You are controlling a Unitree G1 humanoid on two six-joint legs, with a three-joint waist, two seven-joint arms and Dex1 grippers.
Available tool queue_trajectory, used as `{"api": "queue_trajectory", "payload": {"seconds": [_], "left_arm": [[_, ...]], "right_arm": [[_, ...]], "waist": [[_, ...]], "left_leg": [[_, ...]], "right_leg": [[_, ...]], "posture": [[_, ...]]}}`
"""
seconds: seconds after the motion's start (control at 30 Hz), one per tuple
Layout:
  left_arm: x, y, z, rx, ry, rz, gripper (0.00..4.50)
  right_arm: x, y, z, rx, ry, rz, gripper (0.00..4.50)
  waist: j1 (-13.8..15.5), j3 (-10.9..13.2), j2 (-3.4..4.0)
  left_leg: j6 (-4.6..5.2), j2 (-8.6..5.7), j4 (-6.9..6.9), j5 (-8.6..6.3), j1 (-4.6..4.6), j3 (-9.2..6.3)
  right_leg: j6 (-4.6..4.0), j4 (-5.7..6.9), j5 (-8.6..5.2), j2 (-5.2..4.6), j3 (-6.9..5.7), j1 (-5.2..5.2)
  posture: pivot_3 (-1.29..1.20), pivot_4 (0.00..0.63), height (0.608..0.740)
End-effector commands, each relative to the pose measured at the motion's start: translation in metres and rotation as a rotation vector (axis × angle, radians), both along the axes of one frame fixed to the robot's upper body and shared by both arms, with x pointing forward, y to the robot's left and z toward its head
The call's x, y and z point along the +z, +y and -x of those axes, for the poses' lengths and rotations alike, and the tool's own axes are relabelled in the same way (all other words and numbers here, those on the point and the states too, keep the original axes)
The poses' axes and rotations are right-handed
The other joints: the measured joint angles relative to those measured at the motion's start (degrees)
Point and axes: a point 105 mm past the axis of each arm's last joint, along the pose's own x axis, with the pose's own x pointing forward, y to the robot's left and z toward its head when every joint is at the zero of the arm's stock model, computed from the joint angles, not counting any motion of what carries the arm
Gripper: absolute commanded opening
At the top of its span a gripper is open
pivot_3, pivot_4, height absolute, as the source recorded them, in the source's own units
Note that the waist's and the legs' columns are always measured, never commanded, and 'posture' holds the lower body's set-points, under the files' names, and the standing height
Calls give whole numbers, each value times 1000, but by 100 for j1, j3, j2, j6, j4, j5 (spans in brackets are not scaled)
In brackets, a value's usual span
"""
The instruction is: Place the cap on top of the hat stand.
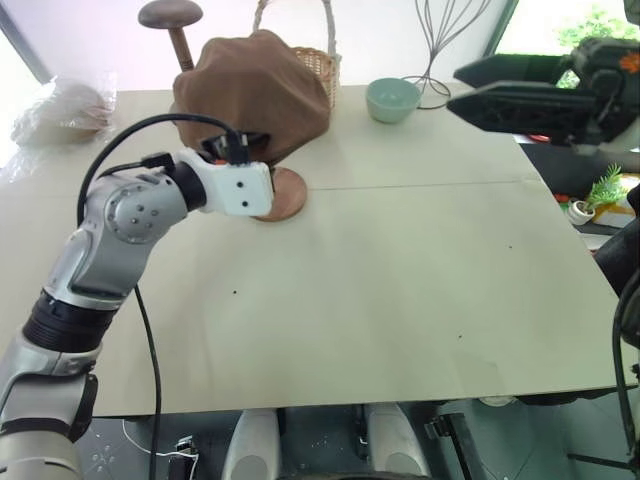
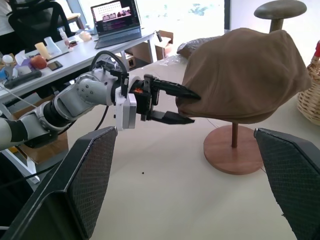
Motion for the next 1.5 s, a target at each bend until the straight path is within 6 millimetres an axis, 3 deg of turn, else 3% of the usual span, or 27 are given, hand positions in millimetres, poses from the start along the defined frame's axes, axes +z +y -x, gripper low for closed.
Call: {"api": "queue_trajectory", "payload": {"seconds": [0.03, 0.07, 0.1, 0.37, 0.57, 0.83, 1.17, 1.37, 1.5], "left_arm": [[15, 5, 2, 12, -68, 22, 710], [17, 6, 2, 16, -75, 25, 243], [19, 8, 1, 22, -83, 30, 46], [50, 30, 0, 27, -208, 102, 46], [84, 29, 10, -105, -310, 250, 46], [88, 16, 29, -285, -329, 292, 46], [104, 63, 26, -324, -377, 329, 46], [87, 77, 36, -393, -387, 192, 46], [75, 75, 44, -452, -396, 142, 46]], "right_arm": [[5, -1, 5, -8, -58, 12, 4500], [4, 0, 5, -7, -57, 14, 4500], [2, 0, 5, -5, -57, 17, 4500], [-4, -2, -1, -24, -52, 25, 4500], [-9, -2, -5, -26, -48, 33, 4500], [-9, -6, -7, -43, -48, 28, 4500], [-10, -9, -5, -53, -51, 51, 4500], [8, -11, 5, -22, -80, 44, 4500], [5, -14, 4, -31, -65, 62, 4500]], "waist": [[2, 0, 0], [3, 0, 0], [3, 0, 0], [-9, 0, 0], [10, 0, 0], [3, 0, 0], [-3, 0, 0], [-4, 0, 1], [6, -1, 0]], "left_leg": [[0, 0, 1, 0, 0, 0], [0, 0, 2, 0, 0, 0], [0, 0, 2, 0, 0, 0], [0, 0, 2, 0, 1, 0], [0, 0, 4, 0, 0, 0], [0, 0, 4, 0, 0, 0], [0, 0, 7, 0, 1, 0], [0, 0, 4, 0, 0, 0], [0, 1, 5, 0, -1, 1]], "right_leg": [[0, 0, 0, 0, 0, 0], [0, 0, 0, 0, 0, 1], [0, 0, 0, 0, 0, 1], [0, 2, 0, 0, 0, 0], [19, 2, 11, 0, -1, 0], [21, 2, 12, 0, -1, 2], [21, 3, 12, 0, -1, 2], [21, 2, 12, 0, -2, 0], [3, 0, 2, -1, -1, 2]], "posture": [[0, 150, 728], [0, 150, 728], [0, 150, 728], [0, 150, 728], [0, 150, 728], [0, 150, 728], [0, 150, 728], [0, 150, 728], [0, 150, 728]]}}
